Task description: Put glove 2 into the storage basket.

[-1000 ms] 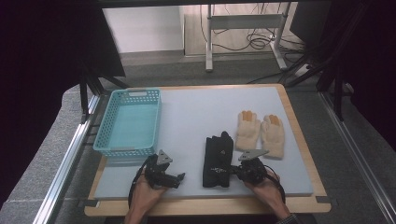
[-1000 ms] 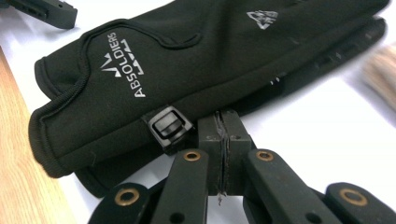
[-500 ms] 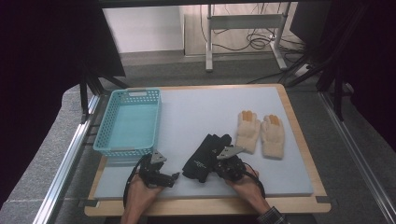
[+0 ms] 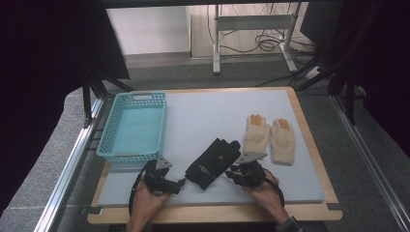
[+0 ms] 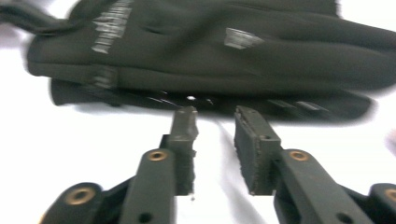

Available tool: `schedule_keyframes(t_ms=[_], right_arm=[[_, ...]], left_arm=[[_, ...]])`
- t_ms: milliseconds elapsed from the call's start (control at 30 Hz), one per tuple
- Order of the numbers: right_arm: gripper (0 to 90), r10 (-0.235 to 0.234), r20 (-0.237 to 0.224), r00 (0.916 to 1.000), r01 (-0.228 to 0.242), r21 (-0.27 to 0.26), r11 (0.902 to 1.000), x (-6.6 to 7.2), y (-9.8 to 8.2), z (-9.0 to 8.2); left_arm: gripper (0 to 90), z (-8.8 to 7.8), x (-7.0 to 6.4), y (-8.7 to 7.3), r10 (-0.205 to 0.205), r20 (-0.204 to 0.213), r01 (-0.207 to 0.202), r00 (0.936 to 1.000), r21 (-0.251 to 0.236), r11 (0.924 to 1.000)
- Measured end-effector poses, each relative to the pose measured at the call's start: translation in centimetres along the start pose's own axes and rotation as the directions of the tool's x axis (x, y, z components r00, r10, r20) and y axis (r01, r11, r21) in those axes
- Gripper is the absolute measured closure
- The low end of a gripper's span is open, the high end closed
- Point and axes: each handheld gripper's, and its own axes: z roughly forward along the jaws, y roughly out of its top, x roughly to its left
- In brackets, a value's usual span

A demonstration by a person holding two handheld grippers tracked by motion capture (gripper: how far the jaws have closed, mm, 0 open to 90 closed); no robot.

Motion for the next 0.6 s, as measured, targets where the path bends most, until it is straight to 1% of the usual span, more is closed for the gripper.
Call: schedule_keyframes(t_ms=[33,133,233,300,400,567,600], right_arm=[[58.2,0.011,0.010,0.9999,-0.011,-0.003,0.9999,-0.4,-0.2,-0.3],[46.9,0.035,0.060,0.9976,-0.034,-0.011,0.9993,-1.8,-1.2,-1.5],[37.8,0.049,0.104,0.9934,-0.048,-0.011,0.9988,-3.0,-2.1,-2.3],[33.5,0.069,0.130,0.9891,-0.069,-0.007,0.9976,-3.8,-2.7,-2.6],[30.4,0.074,0.159,0.9844,-0.072,-0.020,0.9972,-4.3,-3.2,-2.9],[26.6,0.049,0.198,0.9790,-0.048,-0.010,0.9988,-4.0,-3.3,-2.7],[25.8,0.055,0.201,0.9782,-0.054,-0.009,0.9985,-4.1,-3.3,-2.7]], left_arm=[[0.0,0.0,0.0,0.0,0.000,0.000,0.000,1.0000,0.000,1.0000],[0.0,0.0,0.0,0.0,-0.001,0.000,0.001,1.0000,0.000,1.0000],[0.0,0.0,0.0,0.0,-0.002,0.000,0.002,1.0000,0.001,1.0000],[0.0,0.0,0.0,0.0,-0.003,0.000,0.003,1.0000,0.001,1.0000],[0.0,0.0,0.0,0.0,-0.004,0.001,0.004,1.0000,0.001,1.0000],[0.1,0.0,0.0,0.0,-0.013,0.005,0.013,0.9999,-0.005,0.9999],[0.2,0.0,0.0,0.0,-0.013,0.005,0.013,0.9999,-0.006,0.9999]])
